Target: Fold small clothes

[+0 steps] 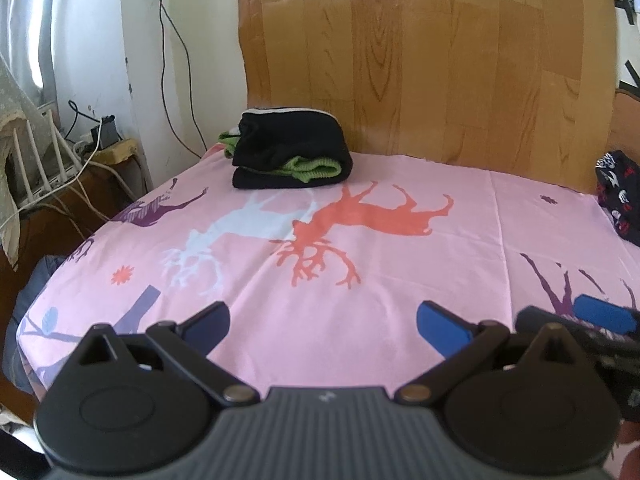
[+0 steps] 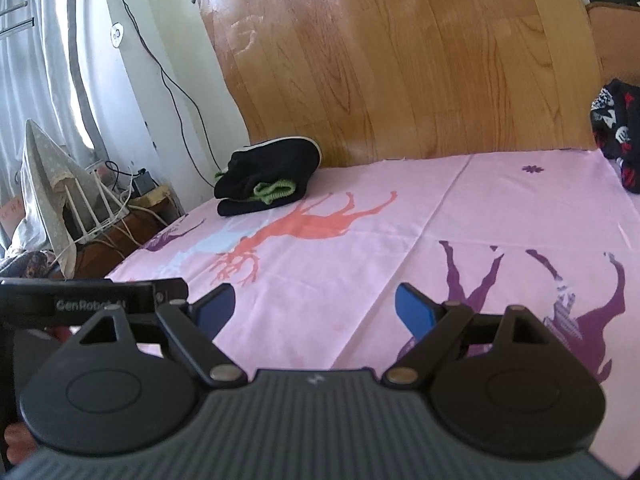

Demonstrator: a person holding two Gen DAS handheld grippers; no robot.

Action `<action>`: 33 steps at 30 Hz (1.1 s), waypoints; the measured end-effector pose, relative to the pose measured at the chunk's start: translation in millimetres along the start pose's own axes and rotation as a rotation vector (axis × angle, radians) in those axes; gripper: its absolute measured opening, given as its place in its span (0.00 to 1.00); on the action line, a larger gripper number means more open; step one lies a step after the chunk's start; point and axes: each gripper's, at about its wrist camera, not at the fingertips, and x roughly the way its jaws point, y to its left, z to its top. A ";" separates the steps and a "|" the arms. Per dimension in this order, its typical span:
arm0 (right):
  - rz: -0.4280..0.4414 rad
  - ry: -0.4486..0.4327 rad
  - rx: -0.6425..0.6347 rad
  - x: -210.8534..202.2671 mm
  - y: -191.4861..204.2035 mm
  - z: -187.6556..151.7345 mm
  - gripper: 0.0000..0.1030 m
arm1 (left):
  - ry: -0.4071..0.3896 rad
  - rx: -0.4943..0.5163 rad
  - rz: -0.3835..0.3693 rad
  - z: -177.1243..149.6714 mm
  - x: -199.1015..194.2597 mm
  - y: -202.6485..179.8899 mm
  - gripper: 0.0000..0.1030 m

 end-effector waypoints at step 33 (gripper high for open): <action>-0.065 -0.025 0.022 -11.8 -9.9 0.8 0.86 | 0.008 0.059 0.007 -2.5 12.9 -19.0 1.00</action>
